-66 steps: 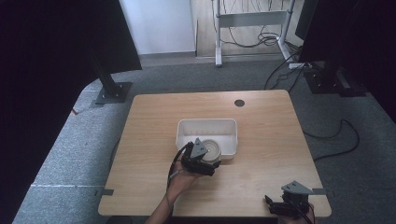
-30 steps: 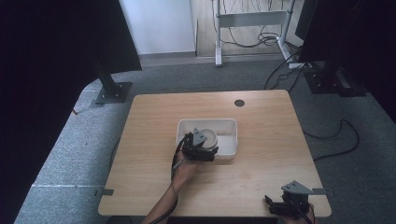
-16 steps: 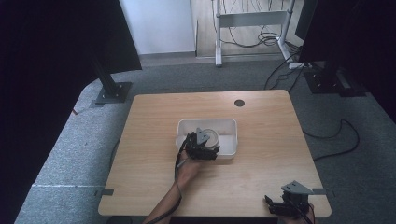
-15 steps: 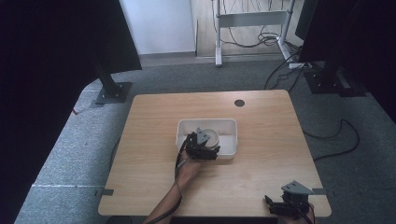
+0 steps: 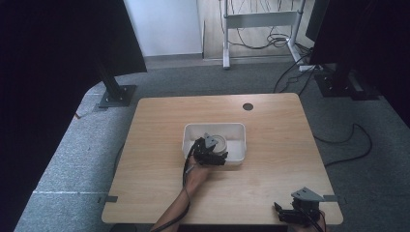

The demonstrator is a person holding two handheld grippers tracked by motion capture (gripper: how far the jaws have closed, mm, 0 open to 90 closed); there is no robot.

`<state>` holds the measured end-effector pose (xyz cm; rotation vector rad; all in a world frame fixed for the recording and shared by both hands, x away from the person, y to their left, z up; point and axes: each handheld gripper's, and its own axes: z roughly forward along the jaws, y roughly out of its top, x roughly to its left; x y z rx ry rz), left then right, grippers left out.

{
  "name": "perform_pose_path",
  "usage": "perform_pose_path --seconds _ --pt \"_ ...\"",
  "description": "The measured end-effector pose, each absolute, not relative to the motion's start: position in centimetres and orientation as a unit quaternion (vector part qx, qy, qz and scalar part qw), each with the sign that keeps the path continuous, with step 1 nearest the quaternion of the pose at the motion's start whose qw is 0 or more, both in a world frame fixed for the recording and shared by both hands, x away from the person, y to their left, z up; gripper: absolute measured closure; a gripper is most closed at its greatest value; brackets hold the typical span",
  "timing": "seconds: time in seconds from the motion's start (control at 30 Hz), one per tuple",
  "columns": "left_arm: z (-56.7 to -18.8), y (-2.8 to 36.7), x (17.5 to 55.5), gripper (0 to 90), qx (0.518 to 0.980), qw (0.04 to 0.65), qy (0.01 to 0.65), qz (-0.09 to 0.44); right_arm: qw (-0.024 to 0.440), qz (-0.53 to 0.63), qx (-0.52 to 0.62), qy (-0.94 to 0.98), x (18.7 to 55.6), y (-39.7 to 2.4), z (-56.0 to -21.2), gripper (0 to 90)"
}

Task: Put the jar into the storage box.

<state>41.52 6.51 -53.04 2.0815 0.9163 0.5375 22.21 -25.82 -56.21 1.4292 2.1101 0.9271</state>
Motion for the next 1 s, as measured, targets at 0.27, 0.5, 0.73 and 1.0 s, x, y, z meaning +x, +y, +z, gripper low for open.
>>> perform_pose_path --seconds 0.27,0.5,0.73,1.0 --pt "-53.20 6.57 41.73 9.6 0.814 0.386 0.387 0.197 0.213 0.334 0.515 0.760 22.20 -25.81 -56.20 2.7" --pt "-53.09 6.50 41.83 9.1 0.815 0.382 0.390 0.194 0.213 0.334 0.514 0.761 22.20 -25.81 -56.20 2.7" --pt "-52.74 6.69 41.86 4.2 0.810 0.392 0.391 0.193 0.213 0.334 0.514 0.761 22.20 -25.81 -56.20 2.7" --pt "-52.80 6.56 41.46 3.1 0.812 0.394 0.385 0.193 0.212 0.334 0.514 0.761 22.19 -25.80 -56.21 2.7"
